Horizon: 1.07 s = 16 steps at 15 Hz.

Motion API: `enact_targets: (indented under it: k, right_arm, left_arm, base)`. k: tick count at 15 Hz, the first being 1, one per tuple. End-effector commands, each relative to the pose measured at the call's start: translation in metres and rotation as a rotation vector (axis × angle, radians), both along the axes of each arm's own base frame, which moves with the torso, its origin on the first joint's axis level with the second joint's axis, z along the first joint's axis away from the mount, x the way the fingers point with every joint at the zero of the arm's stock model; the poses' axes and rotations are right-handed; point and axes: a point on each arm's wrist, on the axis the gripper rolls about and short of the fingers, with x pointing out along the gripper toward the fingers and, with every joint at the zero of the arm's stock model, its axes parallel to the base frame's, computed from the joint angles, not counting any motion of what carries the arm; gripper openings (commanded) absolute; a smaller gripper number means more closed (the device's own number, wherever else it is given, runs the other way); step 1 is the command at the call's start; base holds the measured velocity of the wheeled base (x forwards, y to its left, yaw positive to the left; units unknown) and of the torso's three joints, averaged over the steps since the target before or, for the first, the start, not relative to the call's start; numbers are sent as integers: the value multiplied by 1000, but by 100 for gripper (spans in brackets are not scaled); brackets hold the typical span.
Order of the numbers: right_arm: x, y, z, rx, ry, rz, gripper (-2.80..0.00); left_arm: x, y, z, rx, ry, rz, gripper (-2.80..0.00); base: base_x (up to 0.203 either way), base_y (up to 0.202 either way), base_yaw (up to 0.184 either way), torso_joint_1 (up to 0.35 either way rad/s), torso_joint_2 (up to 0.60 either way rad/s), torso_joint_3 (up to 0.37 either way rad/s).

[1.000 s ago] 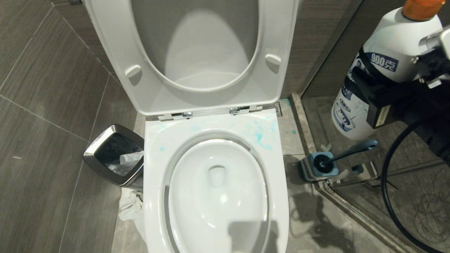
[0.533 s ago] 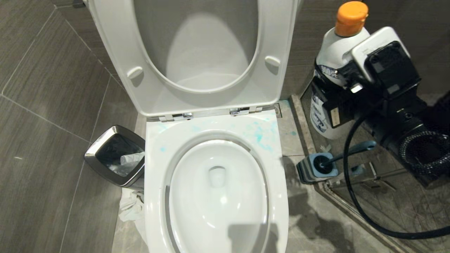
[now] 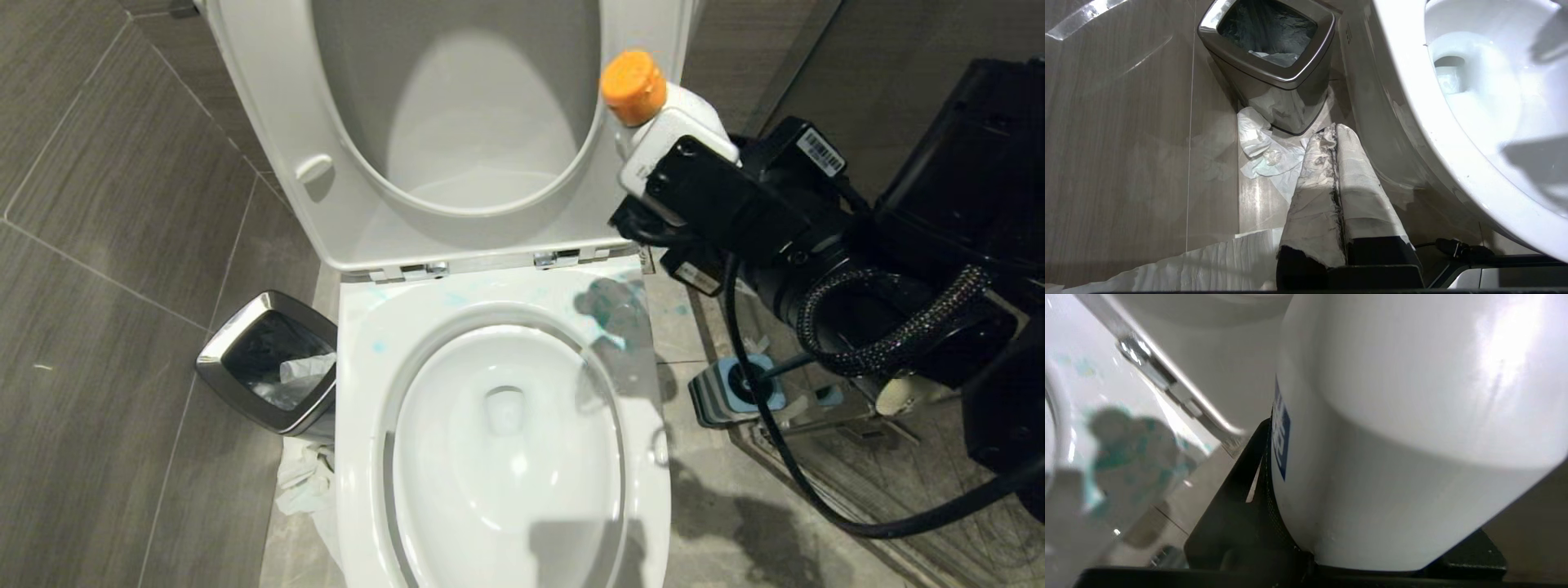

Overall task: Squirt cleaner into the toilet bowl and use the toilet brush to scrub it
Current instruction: Pour in the cleaning agent

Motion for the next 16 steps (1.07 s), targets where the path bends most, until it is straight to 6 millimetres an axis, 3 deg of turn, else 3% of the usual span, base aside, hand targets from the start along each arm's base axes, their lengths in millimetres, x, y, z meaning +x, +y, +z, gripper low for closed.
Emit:
enact_targets:
  k: [1, 6, 16]
  right_arm:
    - [-13, 17, 3, -126, 1, -71, -280]
    - [-38, 33, 2, -413, 17, -220, -280]
    - [-39, 57, -19, -889, -20, -242, -280]
  left_arm:
    - [0, 0, 0, 0, 1, 0, -280]
    - [0, 0, 0, 1, 1, 0, -280]
    - [0, 0, 0, 1, 1, 0, -280]
  base:
    - [0, 0, 0, 0, 0, 0]
    - [0, 0, 0, 0, 0, 0]
    - [0, 0, 0, 0, 0, 0]
